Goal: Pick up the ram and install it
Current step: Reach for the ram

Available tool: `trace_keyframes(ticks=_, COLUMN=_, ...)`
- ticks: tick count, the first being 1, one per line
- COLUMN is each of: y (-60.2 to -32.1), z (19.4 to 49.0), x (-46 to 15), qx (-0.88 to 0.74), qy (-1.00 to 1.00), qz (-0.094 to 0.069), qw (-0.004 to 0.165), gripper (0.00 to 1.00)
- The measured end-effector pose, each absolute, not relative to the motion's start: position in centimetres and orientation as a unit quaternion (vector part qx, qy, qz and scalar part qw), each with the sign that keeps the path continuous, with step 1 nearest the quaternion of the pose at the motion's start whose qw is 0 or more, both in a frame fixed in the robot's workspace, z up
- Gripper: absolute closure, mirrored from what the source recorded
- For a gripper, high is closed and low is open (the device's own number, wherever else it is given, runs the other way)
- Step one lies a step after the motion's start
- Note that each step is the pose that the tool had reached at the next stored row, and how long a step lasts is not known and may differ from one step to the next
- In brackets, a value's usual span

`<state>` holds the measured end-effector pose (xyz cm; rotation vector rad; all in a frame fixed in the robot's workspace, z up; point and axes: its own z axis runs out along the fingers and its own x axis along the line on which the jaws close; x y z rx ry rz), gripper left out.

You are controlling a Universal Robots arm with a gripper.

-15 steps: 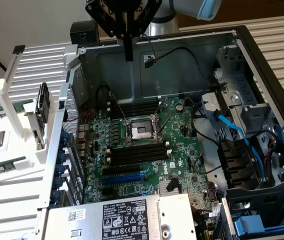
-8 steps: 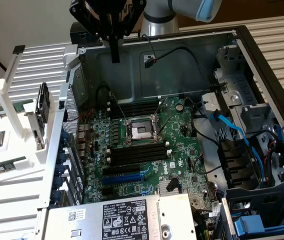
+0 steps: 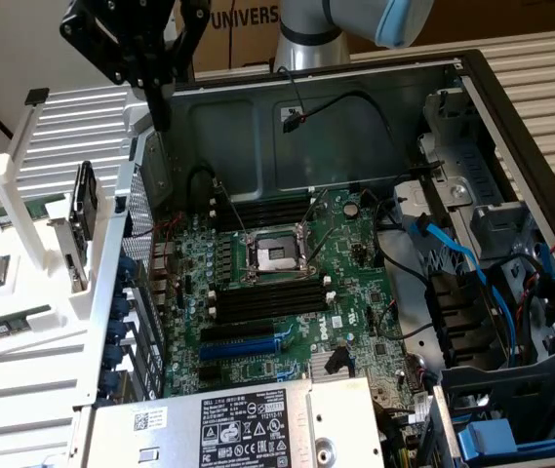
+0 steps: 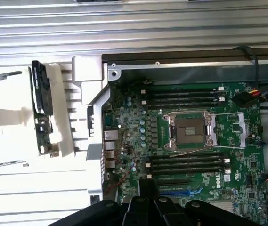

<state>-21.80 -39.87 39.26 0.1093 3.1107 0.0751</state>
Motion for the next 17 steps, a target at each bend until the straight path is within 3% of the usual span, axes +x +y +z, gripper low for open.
trace_keyframes(ticks=17, y=-39.9, z=39.2, x=-30.5, qx=0.033, qy=0.999, qz=0.026, qw=0.014, gripper=0.90)
